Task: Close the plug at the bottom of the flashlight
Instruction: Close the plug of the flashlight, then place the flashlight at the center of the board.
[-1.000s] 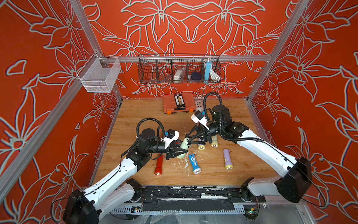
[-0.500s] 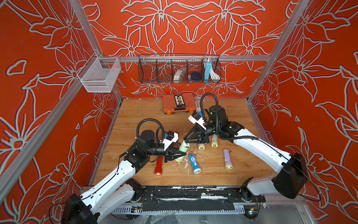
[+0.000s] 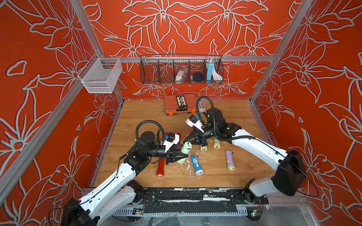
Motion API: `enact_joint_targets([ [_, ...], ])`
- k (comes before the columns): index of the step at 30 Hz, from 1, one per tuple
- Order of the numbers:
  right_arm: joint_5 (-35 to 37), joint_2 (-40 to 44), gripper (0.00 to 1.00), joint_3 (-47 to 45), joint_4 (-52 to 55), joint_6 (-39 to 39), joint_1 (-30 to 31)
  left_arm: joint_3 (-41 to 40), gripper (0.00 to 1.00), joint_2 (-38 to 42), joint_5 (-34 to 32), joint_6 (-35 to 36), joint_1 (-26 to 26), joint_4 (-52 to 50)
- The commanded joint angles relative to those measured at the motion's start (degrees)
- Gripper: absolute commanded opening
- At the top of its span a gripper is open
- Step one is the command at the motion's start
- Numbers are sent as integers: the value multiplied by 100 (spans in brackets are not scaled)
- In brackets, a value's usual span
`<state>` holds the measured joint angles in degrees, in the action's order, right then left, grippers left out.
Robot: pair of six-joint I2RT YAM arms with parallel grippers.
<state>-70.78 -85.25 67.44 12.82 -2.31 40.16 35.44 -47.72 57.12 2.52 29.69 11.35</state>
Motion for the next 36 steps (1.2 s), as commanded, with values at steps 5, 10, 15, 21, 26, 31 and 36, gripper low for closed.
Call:
enact_joint_targets([
  [5, 1128, -175, 7, 453, 453, 184, -156, 287, 0, 114, 414, 165, 144, 622],
  [10, 1811, -233, 8, 680, 696, 176, -219, 241, 0, 141, 343, 269, 152, 538],
  [15, 4079, -325, 7, 715, 1240, -30, -228, 93, 0, -19, -260, 371, 152, 459],
  [21, 6784, -63, 11, 149, 1179, -544, -270, -37, 0, -239, -1435, 624, 176, 174],
  [26, 7491, 553, 68, -693, 671, -802, -489, 36, 0, -633, -3420, 338, 424, -4],
  [31, 7598, 1131, 98, -1392, 185, -980, -831, 574, 0, -1326, -4349, -331, 541, -666],
  [36, 8010, 1516, 98, -1856, 16, -903, -939, 1046, 0, -1892, -4774, -1023, 612, -1181],
])
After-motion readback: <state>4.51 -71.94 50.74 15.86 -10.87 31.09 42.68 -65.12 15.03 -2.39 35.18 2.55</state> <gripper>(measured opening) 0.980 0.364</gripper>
